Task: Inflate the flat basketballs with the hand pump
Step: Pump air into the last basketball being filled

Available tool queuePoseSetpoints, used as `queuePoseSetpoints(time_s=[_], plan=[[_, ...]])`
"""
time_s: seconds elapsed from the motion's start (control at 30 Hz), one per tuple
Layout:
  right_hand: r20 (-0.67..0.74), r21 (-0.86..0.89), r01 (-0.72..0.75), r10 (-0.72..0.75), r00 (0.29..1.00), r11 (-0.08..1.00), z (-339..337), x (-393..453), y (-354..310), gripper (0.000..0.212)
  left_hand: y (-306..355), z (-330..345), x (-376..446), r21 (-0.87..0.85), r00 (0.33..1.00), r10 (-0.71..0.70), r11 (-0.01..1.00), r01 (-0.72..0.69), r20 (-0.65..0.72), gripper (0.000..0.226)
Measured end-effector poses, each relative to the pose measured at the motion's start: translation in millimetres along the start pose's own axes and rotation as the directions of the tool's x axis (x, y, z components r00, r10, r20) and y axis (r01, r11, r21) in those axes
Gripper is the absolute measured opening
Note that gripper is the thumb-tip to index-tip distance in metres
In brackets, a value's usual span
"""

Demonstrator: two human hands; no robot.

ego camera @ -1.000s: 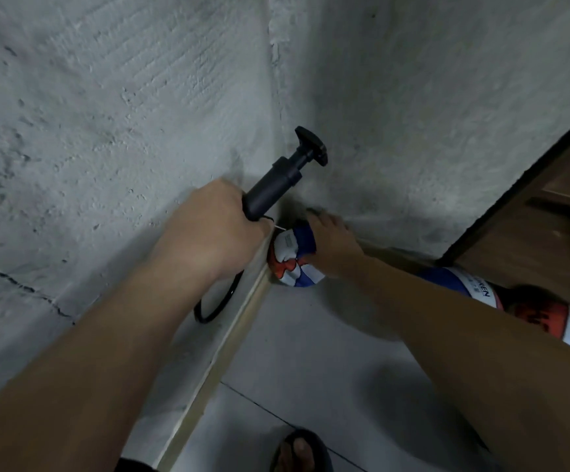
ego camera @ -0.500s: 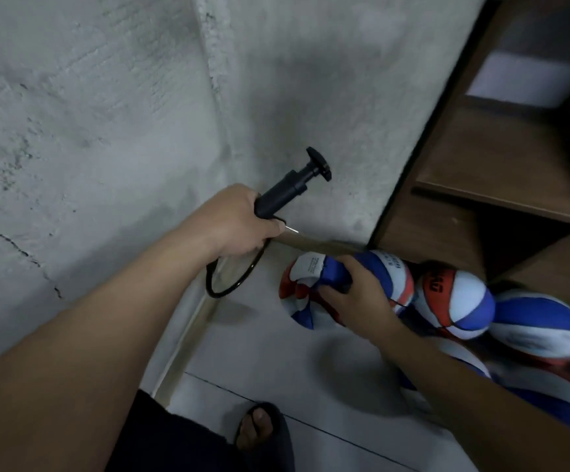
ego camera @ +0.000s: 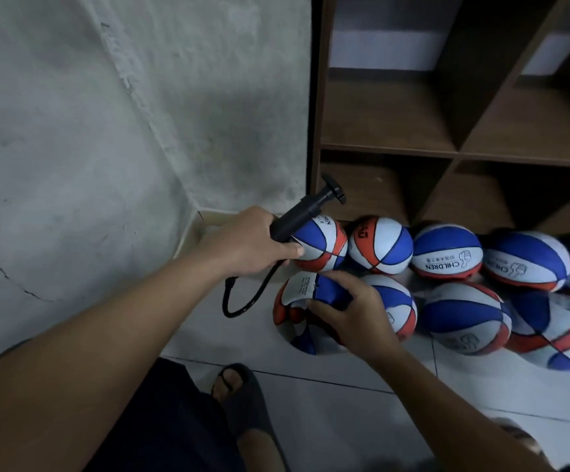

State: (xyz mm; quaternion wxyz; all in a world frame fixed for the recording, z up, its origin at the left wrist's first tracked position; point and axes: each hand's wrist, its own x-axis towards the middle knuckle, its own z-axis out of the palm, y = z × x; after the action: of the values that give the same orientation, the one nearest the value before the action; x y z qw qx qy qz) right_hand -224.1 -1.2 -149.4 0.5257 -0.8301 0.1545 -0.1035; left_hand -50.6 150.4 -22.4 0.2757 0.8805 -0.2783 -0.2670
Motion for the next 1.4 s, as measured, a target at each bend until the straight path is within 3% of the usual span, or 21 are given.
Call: queuePoseSetpoints(time_s=[0.4, 0.8, 1.4], plan=[[-0.115, -0.006, 0.063, -0.064, 0.991, 0.998, -11.3, 5.8, -0.9, 0.039, 1.3, 28.7, -11.1, 0.173, 0.989, 0.148, 0.974, -0.150, 0.026, 0.024], [-0.097, -0.200, 0.083, -0.104, 0.990, 0.976, -6.0, 13.9, 9.0, 0.034, -8.8, 25.4, 1.6, 0.116, 0.983, 0.171, 0.977, -0.177, 0.062, 0.022], [-0.067, -0.171, 0.094, -0.107, 0.992, 0.981, 1.8, 18.6, 16.7, 0.038, -11.2, 23.9, 4.2, 0.134, 0.984, 0.159, 0.977, -0.168, 0.077, 0.025]])
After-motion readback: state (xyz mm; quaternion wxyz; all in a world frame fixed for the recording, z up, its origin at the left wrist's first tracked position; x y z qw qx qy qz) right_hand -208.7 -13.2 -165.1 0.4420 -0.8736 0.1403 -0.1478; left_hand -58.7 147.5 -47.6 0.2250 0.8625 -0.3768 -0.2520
